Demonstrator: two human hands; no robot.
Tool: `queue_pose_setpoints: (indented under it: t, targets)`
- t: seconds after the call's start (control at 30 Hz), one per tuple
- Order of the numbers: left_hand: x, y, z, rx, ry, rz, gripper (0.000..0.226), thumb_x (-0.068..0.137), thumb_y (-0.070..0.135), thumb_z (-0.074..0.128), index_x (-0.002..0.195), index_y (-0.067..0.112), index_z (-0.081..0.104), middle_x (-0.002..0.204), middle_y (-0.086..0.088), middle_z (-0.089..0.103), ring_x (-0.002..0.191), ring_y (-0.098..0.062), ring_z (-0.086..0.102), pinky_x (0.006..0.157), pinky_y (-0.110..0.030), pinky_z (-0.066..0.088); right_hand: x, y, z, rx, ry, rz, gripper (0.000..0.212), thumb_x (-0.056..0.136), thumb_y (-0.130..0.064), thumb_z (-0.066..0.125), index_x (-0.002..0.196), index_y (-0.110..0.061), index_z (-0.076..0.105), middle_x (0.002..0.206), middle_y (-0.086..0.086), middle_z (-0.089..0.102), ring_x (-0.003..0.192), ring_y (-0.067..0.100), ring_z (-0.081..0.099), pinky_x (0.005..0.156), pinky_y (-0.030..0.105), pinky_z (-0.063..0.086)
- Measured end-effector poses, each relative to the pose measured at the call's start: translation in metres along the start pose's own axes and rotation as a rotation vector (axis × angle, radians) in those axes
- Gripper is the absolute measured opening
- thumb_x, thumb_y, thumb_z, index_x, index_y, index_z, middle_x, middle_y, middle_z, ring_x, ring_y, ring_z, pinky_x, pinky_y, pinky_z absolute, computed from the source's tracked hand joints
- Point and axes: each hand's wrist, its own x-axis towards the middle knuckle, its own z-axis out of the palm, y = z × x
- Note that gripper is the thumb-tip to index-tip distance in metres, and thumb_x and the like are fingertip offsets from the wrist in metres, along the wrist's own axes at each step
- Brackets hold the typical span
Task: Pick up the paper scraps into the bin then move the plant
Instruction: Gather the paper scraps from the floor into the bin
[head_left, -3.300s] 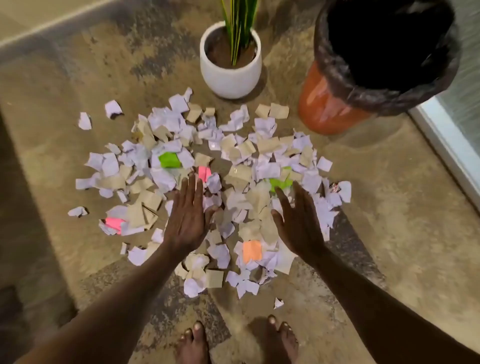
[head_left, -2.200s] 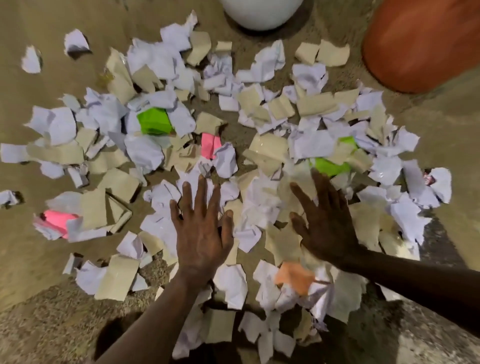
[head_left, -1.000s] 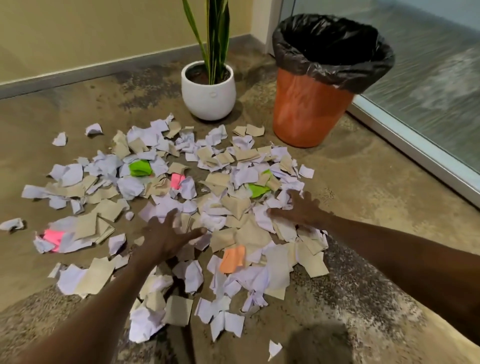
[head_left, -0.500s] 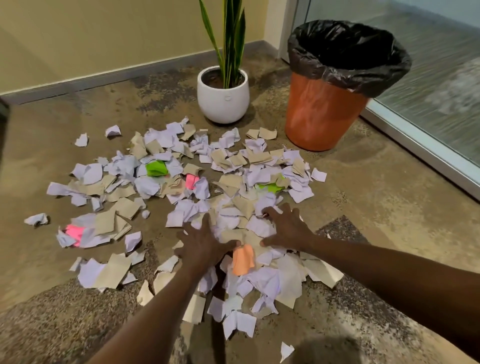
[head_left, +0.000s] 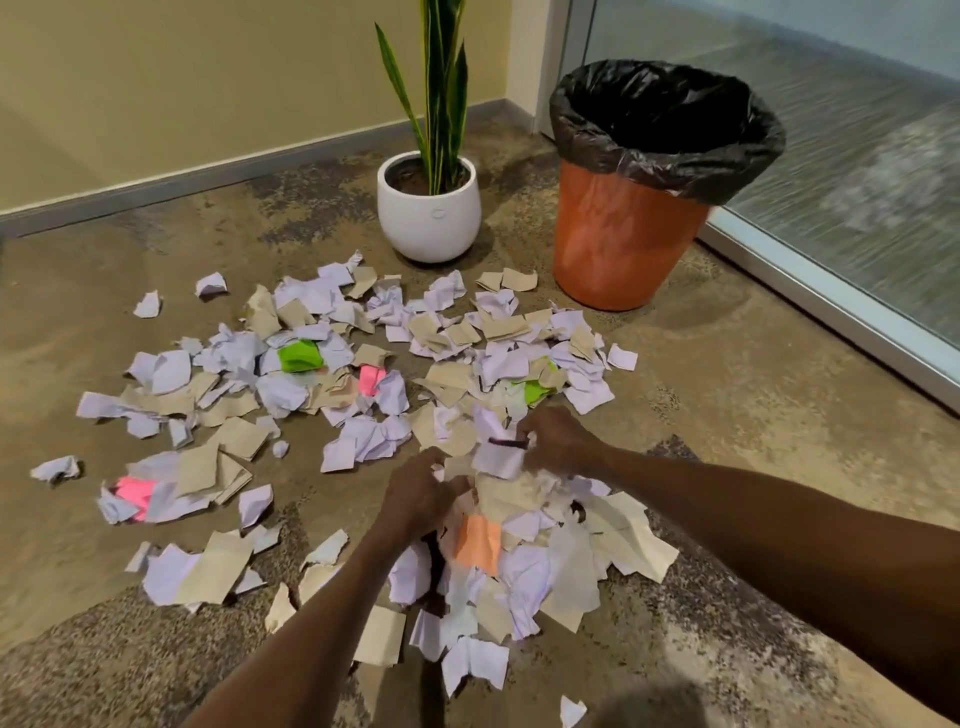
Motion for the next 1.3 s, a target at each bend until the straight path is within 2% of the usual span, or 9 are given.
queue_pose_setpoints:
  t: [0.23, 0.3, 0.43, 0.63, 0.83, 0.93, 1.07, 1.2, 1.3]
  targets:
    - [0.008, 0.014, -0.055, -0.271, -0.189, -0.148, 0.025, 0.081, 0.021, 0.077, 0.100, 0.008, 0.067, 0.083, -0.011, 0.074, 0.066, -0.024, 0.067, 0.057, -0.032, 0.050, -0.004, 0.006, -0.048, 0.139, -0.057, 0.046, 0.023, 0.070, 0.004, 0.083, 0.085, -0.008, 0.069, 0.063, -0.001, 0.056, 0.034, 0.001, 0.044, 0.031, 0.014, 0.030]
    - [0.008, 0.019, -0.069, -0.301, -0.197, -0.161, 0.015, 0.080, 0.020, 0.078, 0.087, 0.011, 0.068, 0.068, -0.007, 0.067, 0.047, -0.019, 0.058, 0.046, -0.023, 0.043, -0.006, 0.004, -0.060, 0.150, -0.057, 0.054, 0.024, 0.072, 0.003, 0.083, 0.082, -0.010, 0.066, 0.064, -0.005, 0.053, 0.043, 0.003, 0.044, 0.034, 0.013, 0.031]
    - [0.008, 0.033, -0.093, -0.357, -0.191, -0.163, 0.021, 0.077, 0.024, 0.079, 0.094, 0.014, 0.075, 0.095, -0.007, 0.074, 0.086, -0.027, 0.067, 0.071, -0.034, 0.052, -0.006, 0.000, -0.080, 0.181, -0.090, 0.034, 0.018, 0.074, 0.001, 0.082, 0.085, -0.001, 0.068, 0.072, 0.008, 0.061, 0.057, 0.013, 0.051, 0.051, 0.020, 0.037]
    - [0.004, 0.064, -0.110, -0.508, -0.126, -0.138, 0.004, 0.072, 0.027, 0.083, 0.073, 0.027, 0.079, 0.078, -0.012, 0.068, 0.063, -0.024, 0.057, 0.059, -0.033, 0.050, -0.008, -0.015, -0.104, 0.383, -0.058, 0.055, 0.025, 0.074, -0.003, 0.082, 0.098, -0.004, 0.077, 0.110, 0.034, 0.067, 0.081, 0.028, 0.052, 0.072, 0.043, 0.043]
    - [0.016, 0.122, -0.121, -0.685, -0.191, -0.120, 0.044, 0.076, 0.026, 0.078, 0.114, 0.005, 0.070, 0.098, -0.023, 0.064, 0.060, -0.028, 0.052, 0.052, -0.030, 0.043, -0.017, -0.018, -0.129, 0.764, 0.031, 0.175, 0.020, 0.087, 0.007, 0.067, 0.102, -0.003, 0.076, 0.094, 0.023, 0.073, 0.066, 0.025, 0.060, 0.060, 0.032, 0.053]
    - [0.021, 0.156, -0.121, -0.840, -0.189, -0.124, 0.042, 0.083, 0.025, 0.072, 0.120, 0.004, 0.065, 0.107, -0.021, 0.065, 0.074, -0.030, 0.058, 0.064, -0.033, 0.044, -0.021, -0.021, -0.149, 1.011, 0.044, 0.168, 0.014, 0.085, 0.012, 0.065, 0.088, 0.001, 0.072, 0.079, 0.017, 0.073, 0.074, 0.029, 0.065, 0.090, 0.046, 0.052]
    - [0.034, 0.202, -0.122, -1.019, -0.186, -0.084, 0.041, 0.088, 0.023, 0.065, 0.126, 0.009, 0.059, 0.107, -0.014, 0.064, 0.083, -0.027, 0.058, 0.061, -0.030, 0.037, -0.025, -0.033, -0.191, 1.342, 0.105, 0.057, 0.024, 0.092, 0.017, 0.048, 0.092, 0.003, 0.068, 0.072, 0.015, 0.073, 0.058, 0.022, 0.072, 0.055, 0.036, 0.062]
    - [0.049, 0.263, -0.124, -1.117, -0.295, -0.049, 0.015, 0.091, 0.023, 0.061, 0.092, 0.010, 0.068, 0.083, -0.007, 0.071, 0.069, -0.020, 0.069, 0.060, -0.023, 0.054, -0.018, -0.048, -0.247, 1.464, 0.199, 0.029, 0.042, 0.102, 0.003, 0.038, 0.075, 0.005, 0.069, 0.059, 0.018, 0.069, 0.045, 0.022, 0.068, 0.034, 0.029, 0.050]
    - [0.067, 0.318, -0.125, -1.131, -0.421, 0.018, 0.026, 0.095, 0.025, 0.053, 0.087, 0.008, 0.072, 0.089, -0.008, 0.075, 0.078, -0.023, 0.073, 0.078, -0.032, 0.060, -0.005, -0.053, -0.290, 1.506, 0.279, 0.048, 0.036, 0.104, -0.002, 0.034, 0.079, 0.002, 0.061, 0.057, 0.016, 0.067, 0.046, 0.022, 0.067, 0.041, 0.029, 0.054]
